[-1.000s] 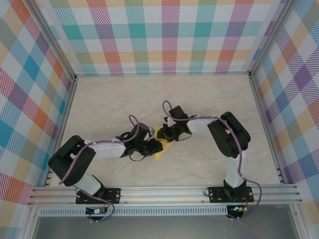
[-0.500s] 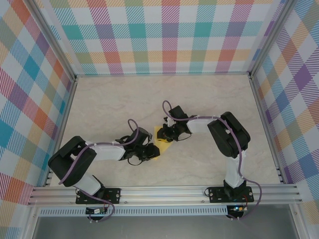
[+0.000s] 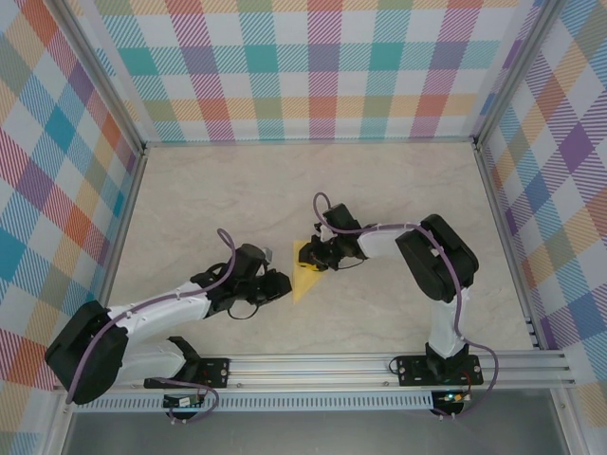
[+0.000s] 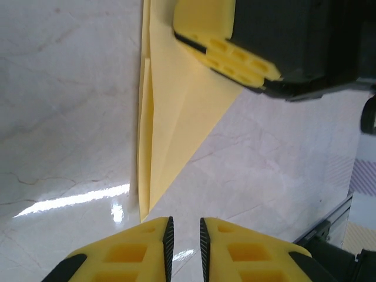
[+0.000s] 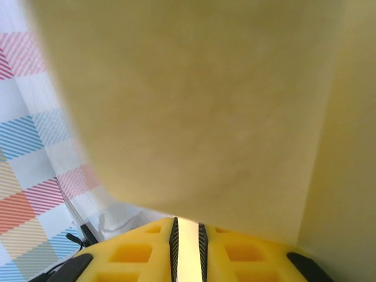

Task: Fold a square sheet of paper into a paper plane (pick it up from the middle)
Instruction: Fourth fold the wing at the center of the table.

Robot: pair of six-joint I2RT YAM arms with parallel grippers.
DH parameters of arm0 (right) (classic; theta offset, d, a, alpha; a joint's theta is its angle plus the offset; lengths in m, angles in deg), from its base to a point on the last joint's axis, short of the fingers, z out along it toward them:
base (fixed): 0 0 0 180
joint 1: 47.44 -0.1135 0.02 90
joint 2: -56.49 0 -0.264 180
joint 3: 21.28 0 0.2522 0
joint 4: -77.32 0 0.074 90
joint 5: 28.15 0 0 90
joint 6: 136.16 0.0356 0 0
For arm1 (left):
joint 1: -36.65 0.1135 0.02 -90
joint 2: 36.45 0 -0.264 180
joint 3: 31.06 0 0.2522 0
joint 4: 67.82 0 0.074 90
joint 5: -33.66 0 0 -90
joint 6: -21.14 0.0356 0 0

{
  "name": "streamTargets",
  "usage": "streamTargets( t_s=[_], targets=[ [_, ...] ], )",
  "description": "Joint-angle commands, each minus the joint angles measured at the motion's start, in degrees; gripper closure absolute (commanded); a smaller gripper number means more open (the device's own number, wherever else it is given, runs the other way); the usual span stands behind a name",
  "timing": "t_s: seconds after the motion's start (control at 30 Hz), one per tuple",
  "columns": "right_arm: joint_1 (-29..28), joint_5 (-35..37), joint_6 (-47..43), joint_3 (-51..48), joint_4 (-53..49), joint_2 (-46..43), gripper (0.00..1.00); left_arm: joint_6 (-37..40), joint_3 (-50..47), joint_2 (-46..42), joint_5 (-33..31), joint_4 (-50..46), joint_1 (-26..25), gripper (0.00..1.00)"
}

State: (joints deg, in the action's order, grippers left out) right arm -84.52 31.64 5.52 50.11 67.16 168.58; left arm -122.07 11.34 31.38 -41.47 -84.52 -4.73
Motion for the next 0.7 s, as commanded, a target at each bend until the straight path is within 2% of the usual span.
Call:
streamTargets(
  t_s=[0.0,0.4,0.67],
  targets=[
    [-2.44,7.73,5.91,-5.17,-5.02,4.31,0.8,-2.85,0.72,-0.19,-3.39,-0.52,0.88,0.79],
    [-2.58,9.78,0.66,-1.95,-11.59,2.61,0.81,-3.04,7.29,13.39,1.68,9.87,0.69,0.79],
    [-2.56,8.97,-1.12,0.97,-13.89,1.4,0.8,-2.77,8.94,19.72,1.85,10.05,-0.43,0.82]
  ],
)
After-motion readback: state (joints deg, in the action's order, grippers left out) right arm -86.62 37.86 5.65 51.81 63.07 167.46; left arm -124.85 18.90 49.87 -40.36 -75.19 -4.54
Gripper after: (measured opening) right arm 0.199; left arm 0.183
